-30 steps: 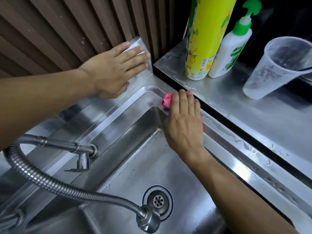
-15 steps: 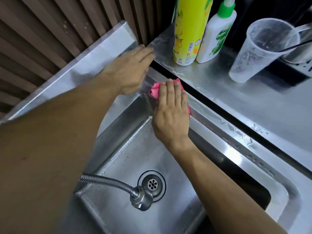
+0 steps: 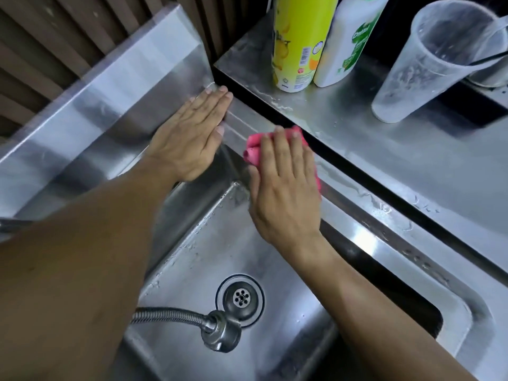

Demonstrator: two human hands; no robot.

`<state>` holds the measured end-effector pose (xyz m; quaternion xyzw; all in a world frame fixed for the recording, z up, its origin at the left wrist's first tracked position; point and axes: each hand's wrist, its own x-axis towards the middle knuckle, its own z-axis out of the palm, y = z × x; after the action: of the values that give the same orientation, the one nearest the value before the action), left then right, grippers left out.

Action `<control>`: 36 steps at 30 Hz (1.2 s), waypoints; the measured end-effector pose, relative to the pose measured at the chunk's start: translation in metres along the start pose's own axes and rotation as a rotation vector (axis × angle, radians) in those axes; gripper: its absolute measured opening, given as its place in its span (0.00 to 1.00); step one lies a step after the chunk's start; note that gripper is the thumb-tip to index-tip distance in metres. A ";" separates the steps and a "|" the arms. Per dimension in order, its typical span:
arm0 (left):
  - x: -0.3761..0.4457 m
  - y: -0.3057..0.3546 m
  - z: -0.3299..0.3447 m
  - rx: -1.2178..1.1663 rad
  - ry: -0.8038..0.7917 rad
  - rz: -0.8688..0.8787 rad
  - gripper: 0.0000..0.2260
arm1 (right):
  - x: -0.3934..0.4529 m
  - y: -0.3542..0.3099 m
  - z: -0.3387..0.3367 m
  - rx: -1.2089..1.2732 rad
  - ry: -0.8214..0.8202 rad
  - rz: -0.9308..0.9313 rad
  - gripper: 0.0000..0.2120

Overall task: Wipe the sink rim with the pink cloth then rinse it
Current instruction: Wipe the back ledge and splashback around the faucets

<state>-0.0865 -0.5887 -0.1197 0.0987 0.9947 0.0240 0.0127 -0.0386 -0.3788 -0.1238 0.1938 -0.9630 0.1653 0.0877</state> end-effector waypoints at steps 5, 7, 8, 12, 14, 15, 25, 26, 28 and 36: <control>0.000 -0.003 0.002 -0.006 -0.003 0.021 0.28 | 0.054 -0.022 0.023 0.019 0.004 -0.044 0.23; 0.000 -0.002 0.000 -0.031 -0.003 0.010 0.27 | 0.019 -0.005 0.008 0.019 -0.005 -0.017 0.24; 0.000 -0.001 0.000 -0.038 -0.010 0.003 0.27 | -0.006 0.007 -0.001 0.014 0.004 0.020 0.24; 0.000 -0.002 0.000 -0.016 -0.042 0.013 0.26 | -0.055 0.029 -0.021 -0.006 0.040 0.150 0.24; 0.000 -0.001 0.000 0.003 -0.055 0.012 0.26 | -0.029 0.017 -0.016 0.000 0.001 0.117 0.25; 0.000 0.000 -0.001 0.013 -0.057 0.011 0.26 | -0.012 0.011 -0.010 0.013 -0.016 0.071 0.25; 0.004 0.008 -0.005 0.036 -0.109 -0.036 0.29 | -0.080 0.055 -0.035 0.016 0.013 0.057 0.24; 0.007 0.014 -0.008 0.049 -0.124 -0.066 0.30 | -0.075 0.054 -0.033 0.007 0.031 0.073 0.24; 0.010 0.035 -0.014 0.024 -0.150 -0.070 0.30 | -0.050 0.044 -0.025 0.000 0.033 0.100 0.25; -0.008 0.082 0.010 -0.162 -0.023 -0.043 0.26 | -0.087 0.080 -0.047 -0.019 -0.015 0.067 0.24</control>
<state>-0.0626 -0.5091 -0.1253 0.0761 0.9913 0.1028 0.0325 0.0134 -0.2628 -0.1235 0.1620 -0.9711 0.1575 0.0765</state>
